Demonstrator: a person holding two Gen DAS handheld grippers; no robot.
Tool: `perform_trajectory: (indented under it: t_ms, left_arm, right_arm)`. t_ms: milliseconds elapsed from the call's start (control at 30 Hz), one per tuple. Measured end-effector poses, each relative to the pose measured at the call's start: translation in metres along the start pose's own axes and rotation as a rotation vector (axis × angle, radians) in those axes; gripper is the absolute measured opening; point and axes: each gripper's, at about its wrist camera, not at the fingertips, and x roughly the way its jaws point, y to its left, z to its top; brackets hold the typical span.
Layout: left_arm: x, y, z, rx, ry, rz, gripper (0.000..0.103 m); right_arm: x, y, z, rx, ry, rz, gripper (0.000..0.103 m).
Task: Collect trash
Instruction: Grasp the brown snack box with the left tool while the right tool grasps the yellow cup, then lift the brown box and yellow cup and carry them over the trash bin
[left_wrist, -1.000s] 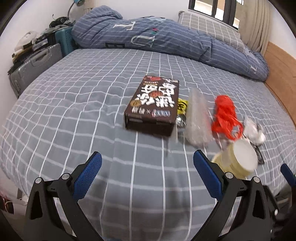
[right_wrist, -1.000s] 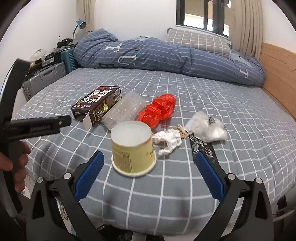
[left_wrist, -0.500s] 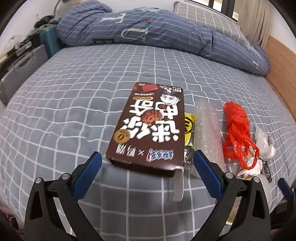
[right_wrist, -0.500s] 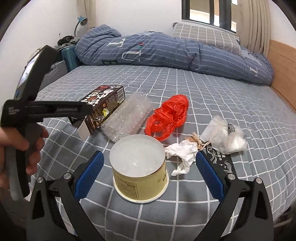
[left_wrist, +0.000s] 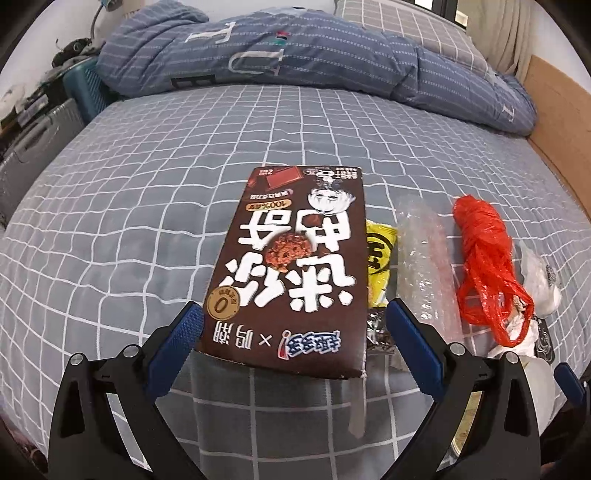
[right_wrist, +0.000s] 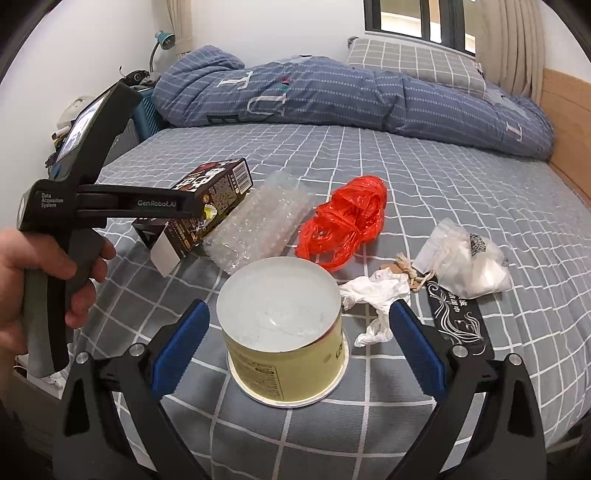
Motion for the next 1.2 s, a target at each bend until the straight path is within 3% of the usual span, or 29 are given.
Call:
perform_trajectory:
  t_ms: [300, 667, 800, 1200]
  left_arm:
    - [0.007, 0.014, 0.000, -0.040, 0.008, 0.012, 0.097]
    - [0.016, 0.021, -0.002, -0.073, 0.043, -0.041, 0.095]
    - [0.014, 0.021, -0.004, -0.063, 0.023, -0.058, 0.092]
    - [-0.003, 0.020, -0.004, -0.081, -0.059, -0.011, 0.091]
  right_arm:
    - [0.004, -0.001, -0.002, 0.005, 0.003, 0.011, 0.090]
    - [0.006, -0.003, -0.003, 0.020, 0.010, 0.032, 0.089]
    - [0.009, -0.004, -0.003, 0.027, 0.028, 0.057, 0.068]
    - [-0.001, -0.007, 0.000, 0.049, 0.005, 0.045, 0.067]
